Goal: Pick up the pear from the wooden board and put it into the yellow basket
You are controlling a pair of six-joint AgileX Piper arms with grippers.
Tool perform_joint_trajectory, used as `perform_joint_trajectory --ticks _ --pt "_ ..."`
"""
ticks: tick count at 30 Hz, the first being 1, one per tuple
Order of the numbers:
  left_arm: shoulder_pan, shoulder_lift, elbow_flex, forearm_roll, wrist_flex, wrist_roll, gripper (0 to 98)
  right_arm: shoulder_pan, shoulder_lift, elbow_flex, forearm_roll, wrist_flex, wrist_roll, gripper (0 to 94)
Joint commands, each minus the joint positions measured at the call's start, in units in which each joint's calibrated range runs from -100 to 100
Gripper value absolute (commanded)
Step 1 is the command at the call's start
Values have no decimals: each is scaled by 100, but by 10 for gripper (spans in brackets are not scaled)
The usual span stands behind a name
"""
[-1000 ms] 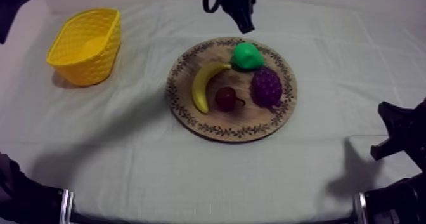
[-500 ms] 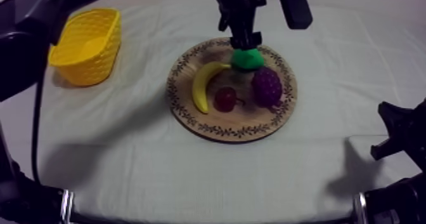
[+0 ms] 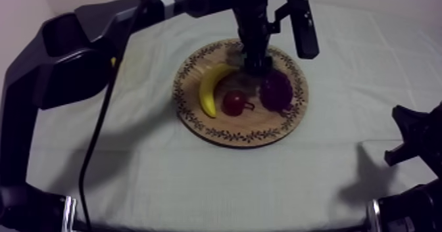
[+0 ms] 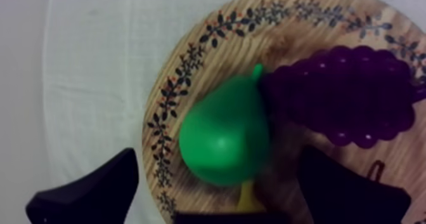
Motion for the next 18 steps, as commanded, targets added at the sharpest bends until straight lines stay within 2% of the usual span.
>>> perform_joint_trajectory --ticks 1,11,15,18 --pt "-7 289 -318 7 69 -31 958 0 -1 -1 0 0 0 3" --pt "-117 1097 -1476 50 700 -226 921 0 -1 -1 0 0 0 3" --pt "-133 1260 -1617 68 811 -248 880 0 -1 -1 0 0 0 3" --pt "-136 1332 -1640 91 846 -263 803 0 -1 -1 0 0 0 3"
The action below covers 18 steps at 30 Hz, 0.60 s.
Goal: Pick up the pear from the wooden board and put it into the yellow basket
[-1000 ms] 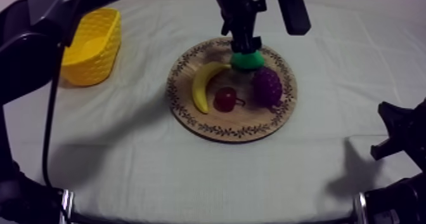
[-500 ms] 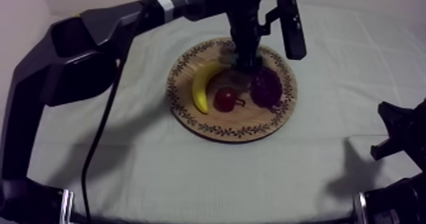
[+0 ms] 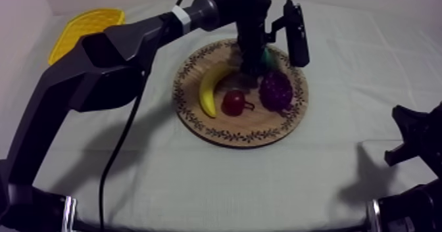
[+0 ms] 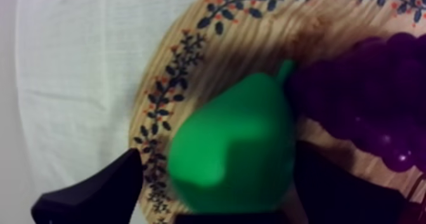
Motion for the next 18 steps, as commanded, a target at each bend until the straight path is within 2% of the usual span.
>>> perform_joint_trajectory --ticks 1,18 --pt "-3 31 4 9 25 -11 776 0 -1 -1 0 0 0 3" --pt "85 -39 260 41 132 -3 422 0 -1 -1 0 0 0 3"
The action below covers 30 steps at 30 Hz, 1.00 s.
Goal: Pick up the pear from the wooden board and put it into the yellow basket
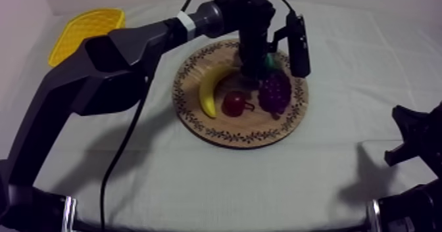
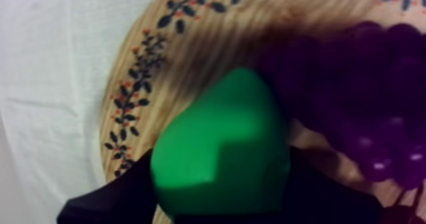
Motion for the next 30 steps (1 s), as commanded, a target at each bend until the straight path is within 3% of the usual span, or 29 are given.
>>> perform_joint_trajectory --ticks 1,8,14,18,24,30 --pt "-2 -108 101 -1 -16 14 407 0 -1 -1 0 0 0 3" --pt "-76 -994 914 62 -206 143 378 0 -1 -1 0 0 0 3" --pt "-380 -2225 2085 424 -683 325 396 0 -1 -1 0 0 0 3" --pt "-711 -3179 2994 548 -889 491 392 0 -1 -1 0 0 0 3" --pt "-1450 -4643 4187 525 -973 710 381 0 -1 -1 0 0 0 3" --pt "-2273 -5727 4863 344 -898 902 383 0 -1 -1 0 0 0 3"
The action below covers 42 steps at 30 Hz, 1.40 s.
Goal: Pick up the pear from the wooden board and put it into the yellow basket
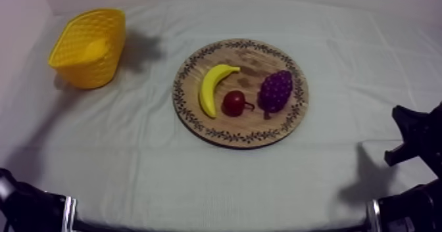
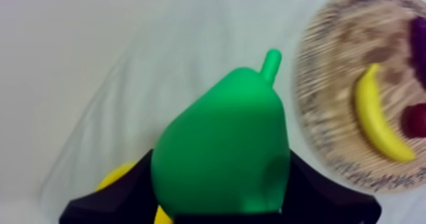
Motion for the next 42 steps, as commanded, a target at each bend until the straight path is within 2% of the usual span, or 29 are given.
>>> perform_joint_trajectory --ticks 1,6,12,14,20,23,26,32,38,42 --pt "-560 -644 289 -13 -7 43 385 0 -1 -1 0 0 0 3" --pt "-998 -828 620 -81 -68 163 409 0 -1 -1 0 0 0 3" --pt "-1207 -781 1378 -143 -417 396 463 0 -1 -1 0 0 0 3" --pt "-1254 -725 1698 -158 -562 485 517 0 -1 -1 0 0 0 3" --pt "-1436 -564 2454 -131 -912 708 786 0 -1 -1 0 0 0 3" --pt "-1498 -663 2722 -90 -1013 760 852 0 -1 -1 0 0 0 3" --pt "-1521 -973 3073 -48 -1170 811 876 0 -1 -1 0 0 0 3" --pt "-1508 -2231 4056 54 -1748 911 828 0 -1 -1 0 0 0 3" --pt "-1347 -4215 5483 88 -2835 1192 622 0 -1 -1 0 0 0 3" --pt "-1295 -5428 6388 94 -3370 1322 435 0 -1 -1 0 0 0 3"
